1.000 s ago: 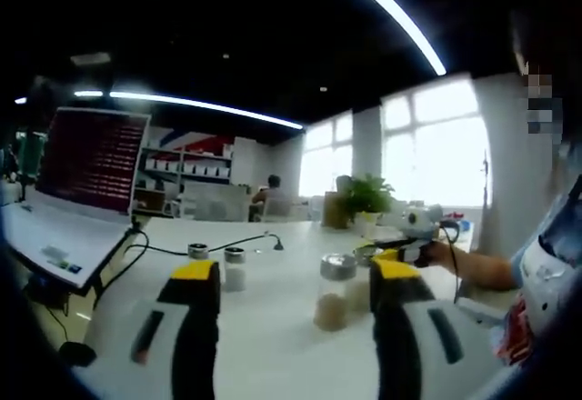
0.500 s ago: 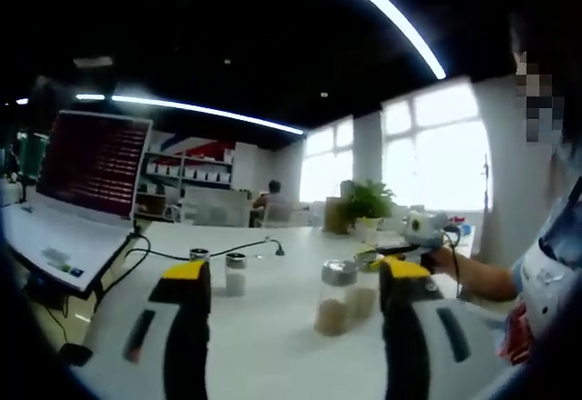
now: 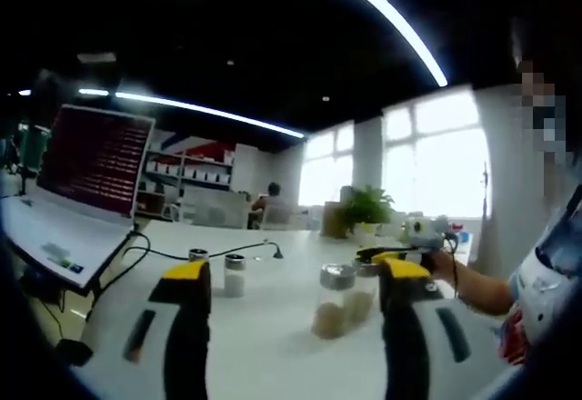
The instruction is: Rotate the seasoning bottle until the label or dispensing opening points toward the visible target arrow and the bottle remains upright within the marked orientation range
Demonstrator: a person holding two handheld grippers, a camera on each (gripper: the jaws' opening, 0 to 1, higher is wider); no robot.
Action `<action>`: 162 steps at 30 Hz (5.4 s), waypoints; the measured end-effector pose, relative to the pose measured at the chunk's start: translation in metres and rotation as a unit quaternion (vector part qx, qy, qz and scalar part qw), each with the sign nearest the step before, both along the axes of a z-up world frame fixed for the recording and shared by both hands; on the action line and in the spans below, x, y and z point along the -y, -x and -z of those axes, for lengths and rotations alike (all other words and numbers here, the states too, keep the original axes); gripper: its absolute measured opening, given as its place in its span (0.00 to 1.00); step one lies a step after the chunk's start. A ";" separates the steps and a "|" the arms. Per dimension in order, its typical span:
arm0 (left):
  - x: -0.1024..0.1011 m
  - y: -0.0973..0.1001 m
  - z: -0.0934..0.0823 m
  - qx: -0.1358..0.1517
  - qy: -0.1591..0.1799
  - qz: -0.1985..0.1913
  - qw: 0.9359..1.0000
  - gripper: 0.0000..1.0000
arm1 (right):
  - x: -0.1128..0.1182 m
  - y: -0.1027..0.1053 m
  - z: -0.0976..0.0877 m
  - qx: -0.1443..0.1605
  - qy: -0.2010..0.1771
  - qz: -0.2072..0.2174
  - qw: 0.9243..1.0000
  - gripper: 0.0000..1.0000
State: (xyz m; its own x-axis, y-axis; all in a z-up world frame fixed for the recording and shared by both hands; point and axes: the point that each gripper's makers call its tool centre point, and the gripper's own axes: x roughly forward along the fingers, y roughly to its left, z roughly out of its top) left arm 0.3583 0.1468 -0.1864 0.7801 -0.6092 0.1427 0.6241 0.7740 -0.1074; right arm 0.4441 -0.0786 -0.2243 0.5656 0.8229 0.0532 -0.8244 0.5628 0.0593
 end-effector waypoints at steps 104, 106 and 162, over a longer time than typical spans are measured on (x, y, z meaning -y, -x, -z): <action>0.051 -0.176 -0.044 0.066 -0.019 0.011 0.998 0.89 | 0.152 0.060 0.003 0.064 0.021 0.288 0.955 0.99; 0.052 -0.183 -0.040 0.065 -0.018 0.008 0.998 0.88 | 0.152 0.059 0.004 0.064 0.026 0.290 0.954 0.99; 0.067 -0.309 0.094 -0.035 -0.095 -0.101 0.990 0.68 | 0.147 0.062 -0.003 0.072 0.025 0.256 0.964 0.86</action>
